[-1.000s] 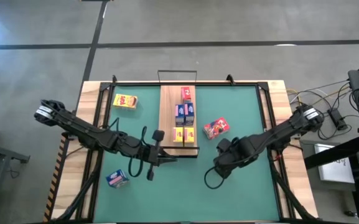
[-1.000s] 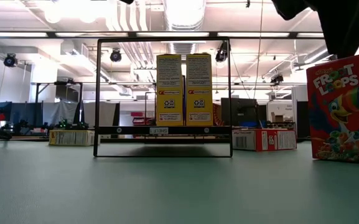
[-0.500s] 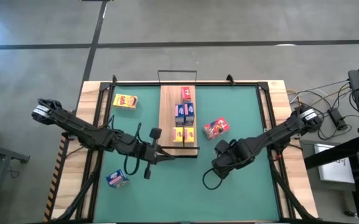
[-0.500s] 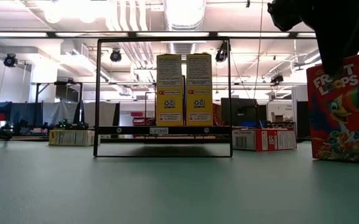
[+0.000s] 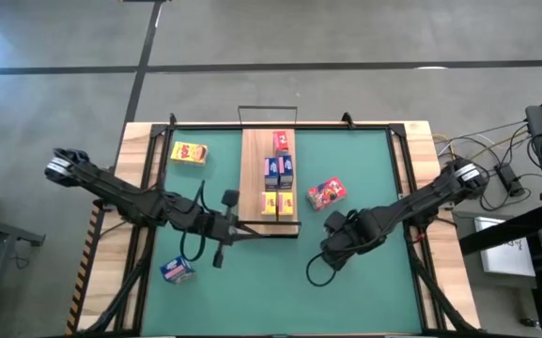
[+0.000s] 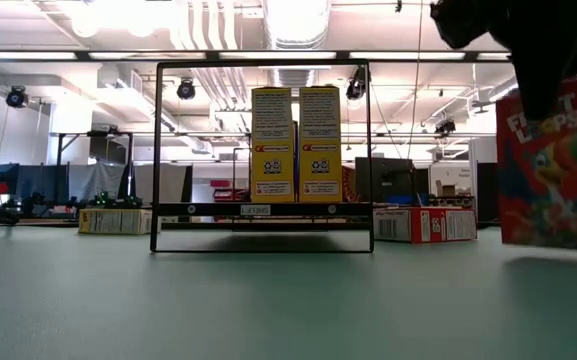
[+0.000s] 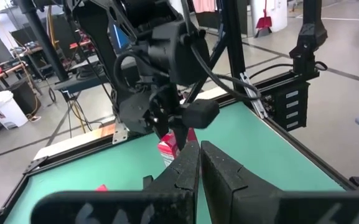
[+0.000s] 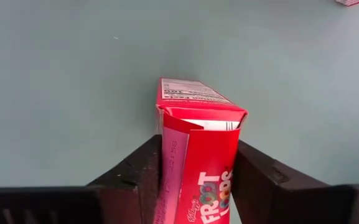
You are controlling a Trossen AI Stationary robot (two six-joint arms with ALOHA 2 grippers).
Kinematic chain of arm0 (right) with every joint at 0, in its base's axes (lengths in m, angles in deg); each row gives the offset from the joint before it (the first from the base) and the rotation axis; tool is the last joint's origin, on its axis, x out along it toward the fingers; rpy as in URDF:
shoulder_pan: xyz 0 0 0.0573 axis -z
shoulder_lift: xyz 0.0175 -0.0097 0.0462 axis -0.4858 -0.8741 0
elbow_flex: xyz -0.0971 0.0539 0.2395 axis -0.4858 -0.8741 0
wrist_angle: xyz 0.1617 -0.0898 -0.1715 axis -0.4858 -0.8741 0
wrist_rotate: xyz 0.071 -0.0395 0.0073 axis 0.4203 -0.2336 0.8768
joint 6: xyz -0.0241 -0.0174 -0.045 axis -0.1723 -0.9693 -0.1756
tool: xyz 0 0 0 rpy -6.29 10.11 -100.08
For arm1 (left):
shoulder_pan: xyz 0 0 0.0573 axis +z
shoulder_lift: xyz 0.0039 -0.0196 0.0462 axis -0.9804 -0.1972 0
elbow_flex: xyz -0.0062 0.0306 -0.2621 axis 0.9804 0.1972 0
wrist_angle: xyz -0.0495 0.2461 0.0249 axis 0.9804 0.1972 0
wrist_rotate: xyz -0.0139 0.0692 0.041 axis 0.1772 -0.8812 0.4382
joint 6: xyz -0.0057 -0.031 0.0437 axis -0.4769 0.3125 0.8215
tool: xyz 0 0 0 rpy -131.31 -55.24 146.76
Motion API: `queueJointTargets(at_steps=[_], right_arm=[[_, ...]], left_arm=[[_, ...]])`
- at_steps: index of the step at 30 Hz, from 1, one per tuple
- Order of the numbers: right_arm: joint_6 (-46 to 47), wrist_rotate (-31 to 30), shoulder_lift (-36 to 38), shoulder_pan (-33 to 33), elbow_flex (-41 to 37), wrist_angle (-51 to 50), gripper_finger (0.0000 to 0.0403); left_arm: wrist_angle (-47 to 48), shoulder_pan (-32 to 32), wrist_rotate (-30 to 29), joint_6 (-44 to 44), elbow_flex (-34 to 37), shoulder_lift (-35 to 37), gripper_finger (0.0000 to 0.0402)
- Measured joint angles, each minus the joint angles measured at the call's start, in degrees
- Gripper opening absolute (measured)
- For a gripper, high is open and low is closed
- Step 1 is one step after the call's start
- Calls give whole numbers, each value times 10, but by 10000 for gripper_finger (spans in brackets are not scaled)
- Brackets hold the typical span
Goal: Stack cereal on shelf
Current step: Put the top red cereal box on the shelf aligned with the other red cereal box
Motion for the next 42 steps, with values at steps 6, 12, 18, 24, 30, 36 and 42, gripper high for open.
queueJointTargets(at_steps=[6,12,18,24,30,36,42], right_arm=[[-7,-2,36,0,3,0,136],[-29,-2,92,-5,4,6,125],[-49,-9,167,-27,6,53,124],[-110,-98,220,-30,6,172,121],[-259,-129,236,3,6,357,126],[-357,-127,233,64,6,463,124],[-431,-128,233,142,6,497,128]], left_arm=[[33,0,0,14,0,18,0],[87,2,0,31,0,60,0],[96,2,0,48,22,110,0],[92,3,-76,52,64,152,0],[93,4,-150,69,88,179,0],[118,4,-179,71,89,192,0],[134,4,-179,66,89,200,0]])
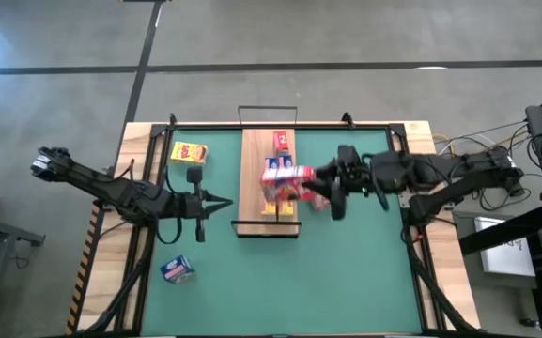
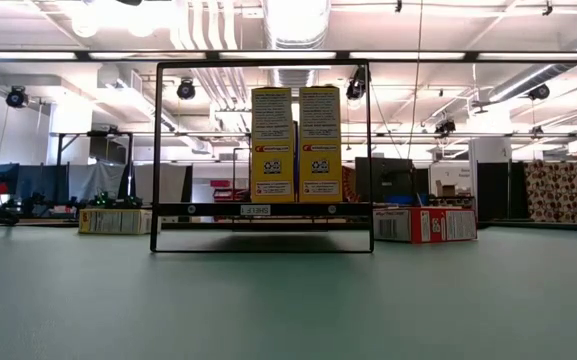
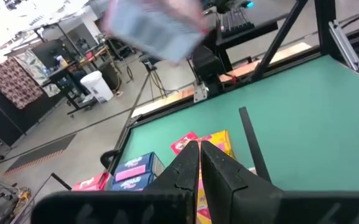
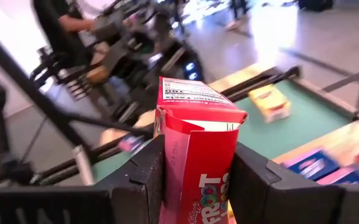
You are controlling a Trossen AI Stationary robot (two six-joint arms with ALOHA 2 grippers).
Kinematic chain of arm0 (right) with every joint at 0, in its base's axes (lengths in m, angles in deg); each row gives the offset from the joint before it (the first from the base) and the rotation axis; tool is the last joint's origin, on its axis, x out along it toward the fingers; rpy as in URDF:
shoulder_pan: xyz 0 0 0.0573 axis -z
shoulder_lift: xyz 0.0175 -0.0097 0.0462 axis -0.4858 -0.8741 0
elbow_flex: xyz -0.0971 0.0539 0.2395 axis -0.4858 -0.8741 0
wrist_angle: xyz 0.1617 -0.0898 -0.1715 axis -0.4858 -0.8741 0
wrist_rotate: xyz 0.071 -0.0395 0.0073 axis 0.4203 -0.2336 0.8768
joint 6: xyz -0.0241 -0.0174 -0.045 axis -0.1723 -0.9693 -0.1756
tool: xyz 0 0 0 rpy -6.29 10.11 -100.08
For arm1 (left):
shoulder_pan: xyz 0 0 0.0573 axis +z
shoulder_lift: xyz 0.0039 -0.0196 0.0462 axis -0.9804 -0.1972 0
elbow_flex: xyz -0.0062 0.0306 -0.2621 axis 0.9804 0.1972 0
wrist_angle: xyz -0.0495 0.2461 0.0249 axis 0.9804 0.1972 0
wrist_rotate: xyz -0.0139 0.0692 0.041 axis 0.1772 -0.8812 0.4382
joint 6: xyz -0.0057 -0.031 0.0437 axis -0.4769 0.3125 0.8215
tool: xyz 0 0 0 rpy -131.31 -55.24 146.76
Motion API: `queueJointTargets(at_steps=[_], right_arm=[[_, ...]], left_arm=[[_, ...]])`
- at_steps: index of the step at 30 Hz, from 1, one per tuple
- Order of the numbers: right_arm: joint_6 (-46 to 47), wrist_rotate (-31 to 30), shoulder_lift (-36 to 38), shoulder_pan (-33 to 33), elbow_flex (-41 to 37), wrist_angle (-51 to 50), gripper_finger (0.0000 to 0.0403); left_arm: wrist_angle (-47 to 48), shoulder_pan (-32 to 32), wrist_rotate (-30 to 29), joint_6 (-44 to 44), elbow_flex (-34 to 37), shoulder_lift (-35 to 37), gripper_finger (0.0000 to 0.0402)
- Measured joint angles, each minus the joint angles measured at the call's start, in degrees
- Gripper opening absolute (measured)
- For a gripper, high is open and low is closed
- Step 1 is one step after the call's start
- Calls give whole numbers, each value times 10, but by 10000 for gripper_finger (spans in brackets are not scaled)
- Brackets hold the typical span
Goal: Stack cereal on shelf
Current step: Put the top red cereal box on the shelf aligned with the other red cereal box
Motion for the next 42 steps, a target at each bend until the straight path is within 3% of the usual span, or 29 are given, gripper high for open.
queueJointTargets(at_steps=[15,22,42], right_arm=[[-69,7,-64,156,2,88,131],[-115,6,-135,201,69,80,129],[-98,2,-407,269,427,-266,130]], left_arm=[[28,0,0,-21,0,17,0],[30,0,0,-21,0,17,0],[45,0,0,-21,0,23,0]])
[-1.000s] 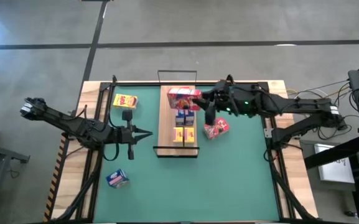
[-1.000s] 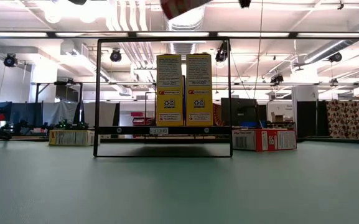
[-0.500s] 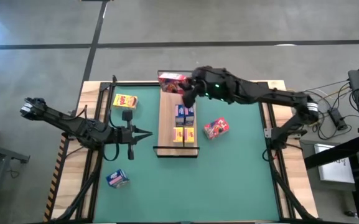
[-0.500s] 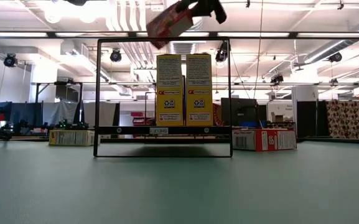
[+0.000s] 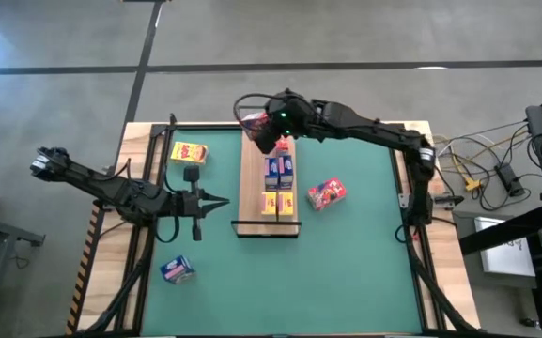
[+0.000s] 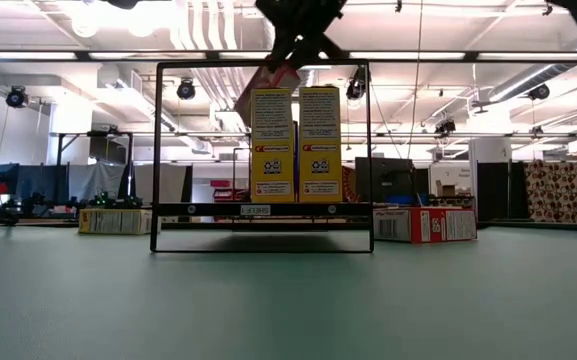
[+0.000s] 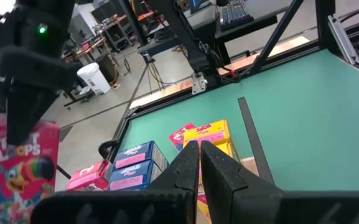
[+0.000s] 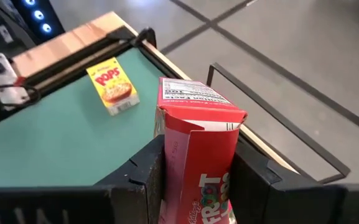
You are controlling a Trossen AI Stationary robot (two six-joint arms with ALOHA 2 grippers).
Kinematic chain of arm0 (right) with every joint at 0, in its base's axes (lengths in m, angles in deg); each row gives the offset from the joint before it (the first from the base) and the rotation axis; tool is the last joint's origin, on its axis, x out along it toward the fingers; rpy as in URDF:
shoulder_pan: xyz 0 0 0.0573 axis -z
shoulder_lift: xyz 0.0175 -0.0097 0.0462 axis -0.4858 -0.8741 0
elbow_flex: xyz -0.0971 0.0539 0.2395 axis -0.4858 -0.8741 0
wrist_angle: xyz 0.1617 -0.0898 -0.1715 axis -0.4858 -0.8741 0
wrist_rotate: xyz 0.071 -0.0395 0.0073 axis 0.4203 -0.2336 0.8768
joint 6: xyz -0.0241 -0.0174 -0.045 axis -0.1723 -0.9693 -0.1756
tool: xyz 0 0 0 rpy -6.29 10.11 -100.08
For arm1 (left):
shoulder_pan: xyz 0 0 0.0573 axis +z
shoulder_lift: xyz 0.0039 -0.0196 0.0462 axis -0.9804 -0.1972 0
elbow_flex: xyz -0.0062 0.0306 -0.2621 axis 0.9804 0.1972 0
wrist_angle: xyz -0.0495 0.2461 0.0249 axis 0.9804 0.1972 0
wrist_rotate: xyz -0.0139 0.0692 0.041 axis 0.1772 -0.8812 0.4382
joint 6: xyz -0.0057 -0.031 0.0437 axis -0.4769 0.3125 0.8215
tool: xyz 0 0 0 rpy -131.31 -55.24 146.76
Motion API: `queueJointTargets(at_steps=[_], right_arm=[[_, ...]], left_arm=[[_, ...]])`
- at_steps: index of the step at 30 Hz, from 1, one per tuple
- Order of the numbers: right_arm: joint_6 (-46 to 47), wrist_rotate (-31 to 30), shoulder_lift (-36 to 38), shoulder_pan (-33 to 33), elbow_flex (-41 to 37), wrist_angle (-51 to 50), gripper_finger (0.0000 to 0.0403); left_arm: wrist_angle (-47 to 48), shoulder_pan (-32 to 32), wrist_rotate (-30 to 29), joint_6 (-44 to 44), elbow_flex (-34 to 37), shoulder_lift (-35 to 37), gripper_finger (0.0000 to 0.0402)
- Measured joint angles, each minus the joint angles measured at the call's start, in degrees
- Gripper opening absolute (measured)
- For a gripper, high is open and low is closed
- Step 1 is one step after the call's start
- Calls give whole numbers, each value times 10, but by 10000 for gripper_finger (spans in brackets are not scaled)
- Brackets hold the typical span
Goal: Stack cereal on shelf
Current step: Put the top red cereal box on the shelf aligned with the other red cereal box
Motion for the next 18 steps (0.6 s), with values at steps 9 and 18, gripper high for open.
queueJointTargets(at_steps=[9,18], right_arm=[[0,0,-79,9,81,-51,125],[0,5,-110,26,83,-61,131]], left_arm=[[5,0,0,0,0,0,0],[8,0,0,0,0,0,0]])
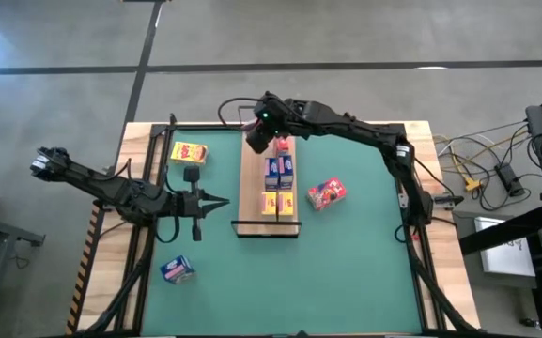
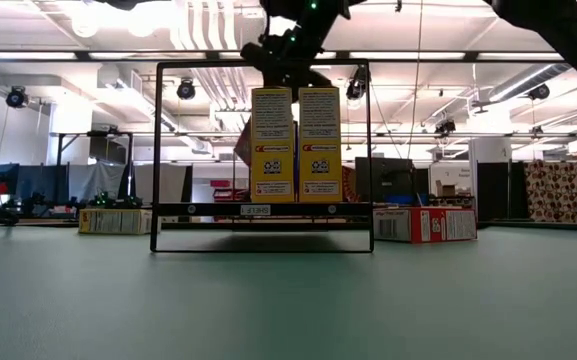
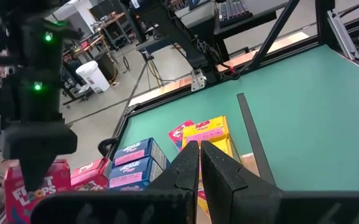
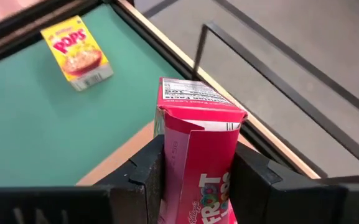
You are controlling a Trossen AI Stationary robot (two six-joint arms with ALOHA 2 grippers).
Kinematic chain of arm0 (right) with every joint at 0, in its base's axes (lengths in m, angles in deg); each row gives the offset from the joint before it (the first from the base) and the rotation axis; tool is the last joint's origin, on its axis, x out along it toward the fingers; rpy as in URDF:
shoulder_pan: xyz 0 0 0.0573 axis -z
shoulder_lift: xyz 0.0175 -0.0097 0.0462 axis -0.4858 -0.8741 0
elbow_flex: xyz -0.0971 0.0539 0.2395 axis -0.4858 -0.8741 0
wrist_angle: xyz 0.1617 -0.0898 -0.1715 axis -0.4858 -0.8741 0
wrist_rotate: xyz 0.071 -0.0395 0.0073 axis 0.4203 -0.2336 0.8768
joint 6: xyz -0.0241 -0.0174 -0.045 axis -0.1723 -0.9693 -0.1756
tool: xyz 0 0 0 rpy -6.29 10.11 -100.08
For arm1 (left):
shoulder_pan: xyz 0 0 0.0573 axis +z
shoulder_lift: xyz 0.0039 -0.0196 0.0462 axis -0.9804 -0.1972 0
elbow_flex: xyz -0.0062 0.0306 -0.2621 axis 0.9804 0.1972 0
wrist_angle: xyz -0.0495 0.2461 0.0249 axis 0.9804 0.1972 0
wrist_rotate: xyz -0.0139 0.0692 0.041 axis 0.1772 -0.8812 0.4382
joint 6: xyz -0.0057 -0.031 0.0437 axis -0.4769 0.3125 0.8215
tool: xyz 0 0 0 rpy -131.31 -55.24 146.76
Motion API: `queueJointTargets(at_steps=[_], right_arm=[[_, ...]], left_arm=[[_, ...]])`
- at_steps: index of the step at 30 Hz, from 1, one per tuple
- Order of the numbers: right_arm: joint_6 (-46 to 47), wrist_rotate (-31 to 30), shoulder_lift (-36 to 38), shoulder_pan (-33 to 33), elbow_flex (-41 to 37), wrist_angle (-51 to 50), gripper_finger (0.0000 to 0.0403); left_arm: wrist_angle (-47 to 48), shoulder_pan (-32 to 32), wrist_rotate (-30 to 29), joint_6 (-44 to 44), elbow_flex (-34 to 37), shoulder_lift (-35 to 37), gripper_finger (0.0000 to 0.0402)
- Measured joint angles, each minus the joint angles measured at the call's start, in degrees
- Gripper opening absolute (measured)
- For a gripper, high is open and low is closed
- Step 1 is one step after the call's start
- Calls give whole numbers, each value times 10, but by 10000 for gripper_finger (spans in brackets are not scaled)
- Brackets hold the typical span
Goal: Stack cereal on shelf
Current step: Put the top red cereal box on the shelf aligned with the other red cereal box
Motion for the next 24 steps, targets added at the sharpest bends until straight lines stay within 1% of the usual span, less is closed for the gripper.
queueJointTargets(at_steps=[11,18,24], right_arm=[[8,0,0,2,-12,3,132],[7,1,-23,3,-16,2,128],[6,16,-39,5,-16,3,135]], left_arm=[[-1,0,0,-1,0,0,0],[-1,0,0,-2,0,0,0],[-1,0,0,-2,0,0,0]])
